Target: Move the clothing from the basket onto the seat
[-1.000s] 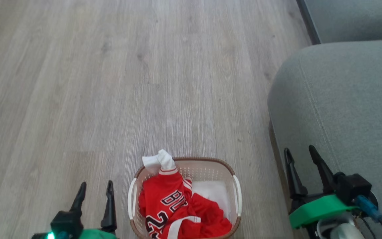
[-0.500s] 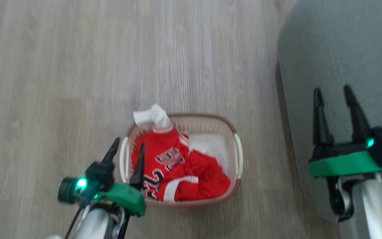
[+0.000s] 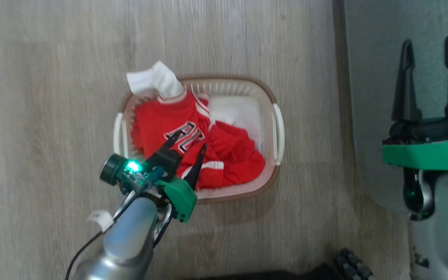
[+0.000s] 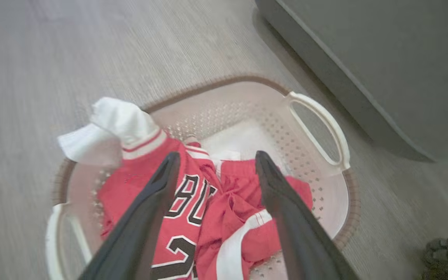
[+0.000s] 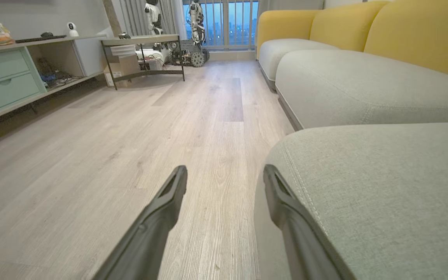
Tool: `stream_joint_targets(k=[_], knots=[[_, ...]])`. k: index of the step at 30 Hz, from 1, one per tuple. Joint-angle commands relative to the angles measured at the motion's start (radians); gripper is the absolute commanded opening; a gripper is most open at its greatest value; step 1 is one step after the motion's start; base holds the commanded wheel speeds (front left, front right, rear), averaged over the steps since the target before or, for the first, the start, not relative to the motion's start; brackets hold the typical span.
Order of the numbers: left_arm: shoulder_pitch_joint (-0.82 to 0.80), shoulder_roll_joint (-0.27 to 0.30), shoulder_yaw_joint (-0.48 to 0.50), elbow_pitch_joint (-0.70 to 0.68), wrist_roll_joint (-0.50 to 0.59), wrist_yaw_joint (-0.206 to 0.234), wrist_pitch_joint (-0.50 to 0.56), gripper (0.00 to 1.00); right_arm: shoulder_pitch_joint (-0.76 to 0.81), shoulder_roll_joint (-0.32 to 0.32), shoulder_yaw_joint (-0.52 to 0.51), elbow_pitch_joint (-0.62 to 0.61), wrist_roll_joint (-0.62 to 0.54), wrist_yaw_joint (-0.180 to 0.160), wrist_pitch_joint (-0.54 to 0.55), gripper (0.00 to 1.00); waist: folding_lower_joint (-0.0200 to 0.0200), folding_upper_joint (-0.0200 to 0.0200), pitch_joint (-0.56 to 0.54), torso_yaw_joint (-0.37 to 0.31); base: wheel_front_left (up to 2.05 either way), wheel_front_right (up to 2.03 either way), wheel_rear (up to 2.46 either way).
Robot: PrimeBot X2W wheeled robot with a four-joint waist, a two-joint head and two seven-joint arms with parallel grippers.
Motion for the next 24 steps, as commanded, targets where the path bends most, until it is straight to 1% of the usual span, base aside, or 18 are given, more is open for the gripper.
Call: stream_joint_targets(k=[1, 5, 6, 9, 10, 11, 13, 18, 20, 24], knots=[[-0.024, 0.007, -0.013, 0.026, -0.017, -0.007, -0.011, 1.0, -0.015, -0.011, 0.025, -0.045, -0.009, 0.0, -0.006, 1.0, -0.0004, 0.0, 0.083, -0.021, 0.0, 0.0, 0.0], [-0.083, 0.007, -0.083, 0.137, -0.063, -0.017, -0.011, 1.0, -0.041, -0.011, 0.033, -0.062, -0.007, 0.0, -0.006, 1.0, -0.0004, 0.0, 0.143, -0.035, 0.0, 0.0, 0.0], [-0.083, 0.007, -0.083, 0.137, -0.063, -0.017, -0.011, 1.0, -0.041, -0.011, 0.033, -0.062, -0.007, 0.0, -0.006, 1.0, -0.0004, 0.0, 0.143, -0.035, 0.0, 0.0, 0.0], [-0.125, 0.007, -0.138, 0.212, -0.099, -0.029, -0.008, 1.0, -0.058, -0.011, 0.041, -0.074, -0.004, 0.0, -0.006, 1.0, -0.0004, 0.0, 0.182, -0.045, 0.0, 0.0, 0.0], [-0.148, 0.007, -0.171, 0.247, -0.125, -0.035, -0.003, 1.0, -0.067, -0.011, 0.045, -0.081, -0.002, 0.0, -0.006, 1.0, -0.0004, 0.0, 0.204, -0.051, 0.0, 0.0, 0.0], [-0.148, 0.007, -0.171, 0.247, -0.125, -0.035, -0.003, 1.0, -0.067, -0.011, 0.045, -0.081, -0.002, 0.0, -0.006, 1.0, -0.0004, 0.0, 0.204, -0.051, 0.0, 0.0, 0.0], [-0.175, 0.007, -0.224, 0.281, -0.155, -0.043, 0.004, 1.0, -0.076, -0.011, 0.047, -0.089, -0.002, 0.0, -0.006, 1.0, -0.0004, 0.0, 0.233, -0.056, 0.0, 0.0, 0.0], [-0.205, 0.007, -0.299, 0.324, -0.198, -0.047, 0.025, 1.0, -0.082, -0.011, 0.048, -0.099, 0.001, 0.0, -0.006, 1.0, -0.0004, 0.0, 0.272, -0.063, 0.0, 0.0, 0.0], [-0.215, 0.007, -0.323, 0.343, -0.209, -0.036, 0.037, 1.0, -0.085, -0.011, 0.049, -0.1, 0.003, 0.0, -0.006, 1.0, -0.0004, 0.0, 0.282, -0.066, 0.0, 0.0, 0.0], [-0.23, 0.007, -0.352, 0.381, -0.234, 0.006, 0.067, 1.0, -0.09, -0.011, 0.05, -0.098, 0.008, 0.0, -0.006, 1.0, -0.0004, 0.0, 0.292, -0.069, 0.0, 0.0, 0.0]])
